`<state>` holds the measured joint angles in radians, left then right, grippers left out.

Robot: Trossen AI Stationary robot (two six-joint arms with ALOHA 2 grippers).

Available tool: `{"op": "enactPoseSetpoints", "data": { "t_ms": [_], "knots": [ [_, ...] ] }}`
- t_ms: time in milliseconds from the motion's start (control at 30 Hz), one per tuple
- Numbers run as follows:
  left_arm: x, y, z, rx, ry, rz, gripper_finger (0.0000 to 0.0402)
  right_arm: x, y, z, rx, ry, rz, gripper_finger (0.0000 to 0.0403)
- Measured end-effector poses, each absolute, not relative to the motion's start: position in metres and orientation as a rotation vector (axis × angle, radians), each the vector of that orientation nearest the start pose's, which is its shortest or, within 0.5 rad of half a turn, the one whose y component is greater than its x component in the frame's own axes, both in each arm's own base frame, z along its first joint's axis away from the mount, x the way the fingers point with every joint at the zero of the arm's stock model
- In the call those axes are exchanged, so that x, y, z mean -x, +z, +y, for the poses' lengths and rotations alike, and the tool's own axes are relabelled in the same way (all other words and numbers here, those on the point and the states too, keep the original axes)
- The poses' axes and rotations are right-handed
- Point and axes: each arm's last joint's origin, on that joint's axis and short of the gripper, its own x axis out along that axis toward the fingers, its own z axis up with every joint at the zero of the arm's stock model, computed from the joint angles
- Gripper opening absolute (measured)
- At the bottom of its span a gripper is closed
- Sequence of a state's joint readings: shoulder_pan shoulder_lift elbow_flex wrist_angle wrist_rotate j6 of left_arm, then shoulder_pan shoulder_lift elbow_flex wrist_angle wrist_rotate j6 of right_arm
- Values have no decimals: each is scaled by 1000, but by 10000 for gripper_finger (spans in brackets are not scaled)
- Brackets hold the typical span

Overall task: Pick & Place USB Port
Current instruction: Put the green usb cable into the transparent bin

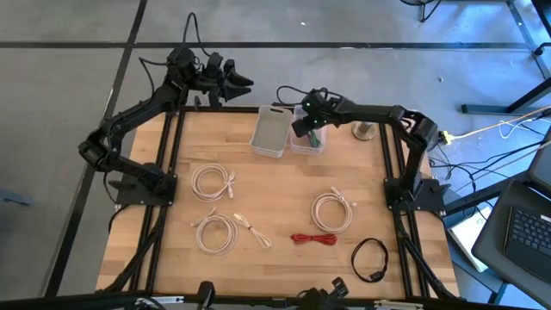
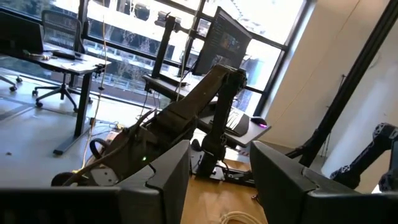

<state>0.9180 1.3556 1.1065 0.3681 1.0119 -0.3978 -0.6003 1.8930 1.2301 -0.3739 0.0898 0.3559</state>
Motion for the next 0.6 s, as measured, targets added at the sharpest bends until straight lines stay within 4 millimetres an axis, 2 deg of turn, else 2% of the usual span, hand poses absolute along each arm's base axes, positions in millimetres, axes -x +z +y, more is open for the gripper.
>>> {"op": "enactPoseSetpoints", "data": {
  "t_ms": [367,600],
  "knots": [
    [-201,369,222,304,-107,-45,161,-321,137,-223,-561,-785,961,17],
    [-201,369,222,312,-107,-44,161,-322,136,-224,-519,-789,966,23]
  ]
}}
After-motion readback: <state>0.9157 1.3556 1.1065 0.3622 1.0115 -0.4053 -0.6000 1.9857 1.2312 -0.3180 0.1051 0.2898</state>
